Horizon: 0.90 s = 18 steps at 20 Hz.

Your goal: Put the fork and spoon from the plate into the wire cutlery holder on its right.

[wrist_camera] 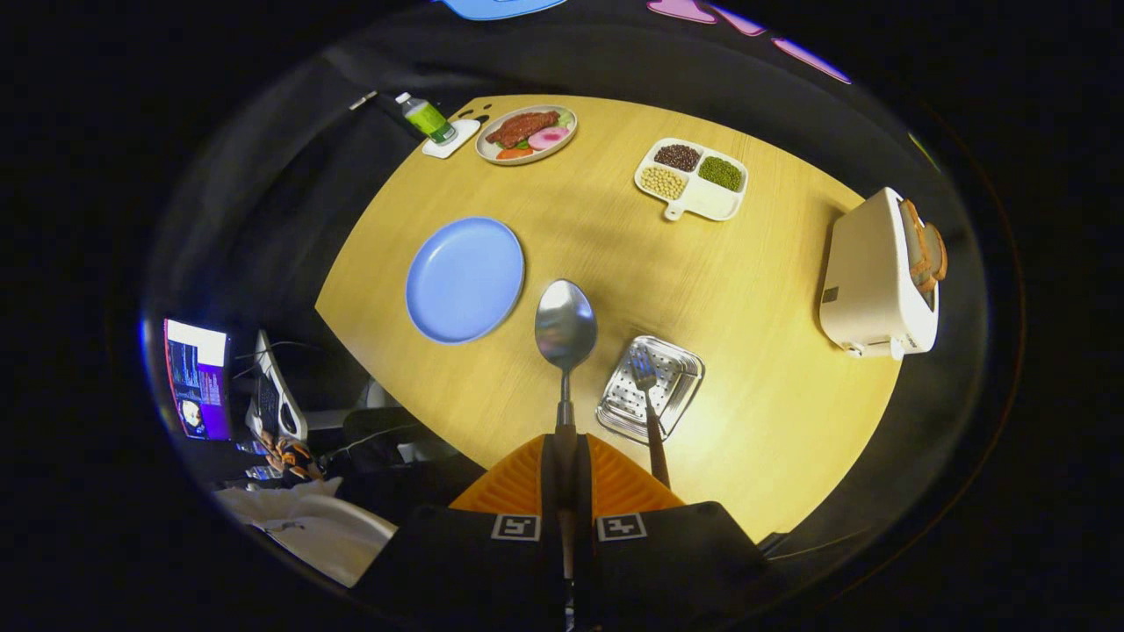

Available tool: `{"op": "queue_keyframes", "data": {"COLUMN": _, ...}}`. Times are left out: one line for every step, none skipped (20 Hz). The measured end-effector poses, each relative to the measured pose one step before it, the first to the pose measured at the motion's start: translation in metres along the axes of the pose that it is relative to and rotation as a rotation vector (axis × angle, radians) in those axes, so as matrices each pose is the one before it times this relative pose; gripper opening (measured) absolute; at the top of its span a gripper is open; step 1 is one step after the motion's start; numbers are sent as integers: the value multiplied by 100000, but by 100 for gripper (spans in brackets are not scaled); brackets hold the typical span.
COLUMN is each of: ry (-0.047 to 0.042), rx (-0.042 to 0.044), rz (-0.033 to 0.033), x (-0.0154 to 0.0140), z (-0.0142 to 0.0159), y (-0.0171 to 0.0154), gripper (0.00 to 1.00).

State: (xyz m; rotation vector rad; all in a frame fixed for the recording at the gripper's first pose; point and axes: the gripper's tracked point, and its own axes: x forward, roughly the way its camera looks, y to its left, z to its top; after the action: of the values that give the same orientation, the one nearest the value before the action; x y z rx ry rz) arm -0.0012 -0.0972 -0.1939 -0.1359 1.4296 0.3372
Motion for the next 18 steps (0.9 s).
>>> {"op": "queue_keyframes", "data": {"ry": 3252, "rx": -2296, "rz": -1321, "x": -31, "z": -471, "y": -681, "gripper": 9}}
{"op": "queue_keyframes", "data": {"ry": 2810, "rx": -2774, "rz": -2009, "x": 123, "z": -413, "y": -809, "gripper": 9}}
{"op": "queue_keyframes", "data": {"ry": 3111, "rx": -2415, "rz": -1279, "x": 265, "z": -532, "y": -736, "gripper": 9}}
{"op": "queue_keyframes", "data": {"ry": 2899, "rx": -803, "rz": -196, "x": 173, "z": -441, "y": -439, "gripper": 9}}
{"op": "queue_keyframes", "data": {"ry": 2825, "rx": -139, "rz": 569, "x": 267, "z": -370, "y": -281, "gripper": 9}}
{"op": "queue_keyframes", "data": {"ry": 2819, "rx": -195, "rz": 181, "x": 196, "z": -454, "y": -339, "gripper": 9}}
{"op": "queue_keyframes", "data": {"ry": 2761, "rx": -346, "rz": -328, "x": 313, "z": -302, "y": -472, "gripper": 9}}
{"op": "queue_keyframes", "data": {"ry": 2769, "rx": -498, "rz": 37, "x": 272, "z": -197, "y": -354, "gripper": 9}}
{"op": "queue_keyframes", "data": {"ry": 2317, "rx": -215, "rz": 197, "x": 326, "z": -66, "y": -290, "gripper": 9}}
{"op": "queue_keyframes", "data": {"ry": 2633, "rx": 354, "rz": -142, "x": 150, "z": -92, "y": -441, "gripper": 9}}
{"op": "queue_keyframes", "data": {"ry": 2345, "rx": 624, "rz": -365, "x": 264, "z": -104, "y": -399, "gripper": 9}}
{"op": "queue_keyframes", "data": {"ry": 2137, "rx": 401, "rz": 296, "x": 345, "z": -58, "y": -227, "gripper": 9}}
{"op": "queue_keyframes", "data": {"ry": 1901, "rx": 625, "rz": 304, "x": 398, "z": 32, "y": -168, "gripper": 9}}
{"op": "queue_keyframes", "data": {"ry": 1731, "rx": 562, "rz": 80, "x": 428, "z": 115, "y": -101, "gripper": 9}}
{"op": "queue_keyframes", "data": {"ry": 1837, "rx": -105, "rz": 337, "x": 358, "z": 100, "y": -79, "gripper": 9}}
{"op": "queue_keyframes", "data": {"ry": 1749, "rx": -127, "rz": 227, "x": 306, "z": 32, "y": -114, "gripper": 9}}
{"op": "queue_keyframes", "data": {"ry": 1551, "rx": 65, "rz": 97, "x": 300, "z": 166, "y": -174, "gripper": 9}}
{"op": "queue_keyframes", "data": {"ry": 1538, "rx": -37, "rz": 235, "x": 151, "z": 96, "y": -106, "gripper": 9}}
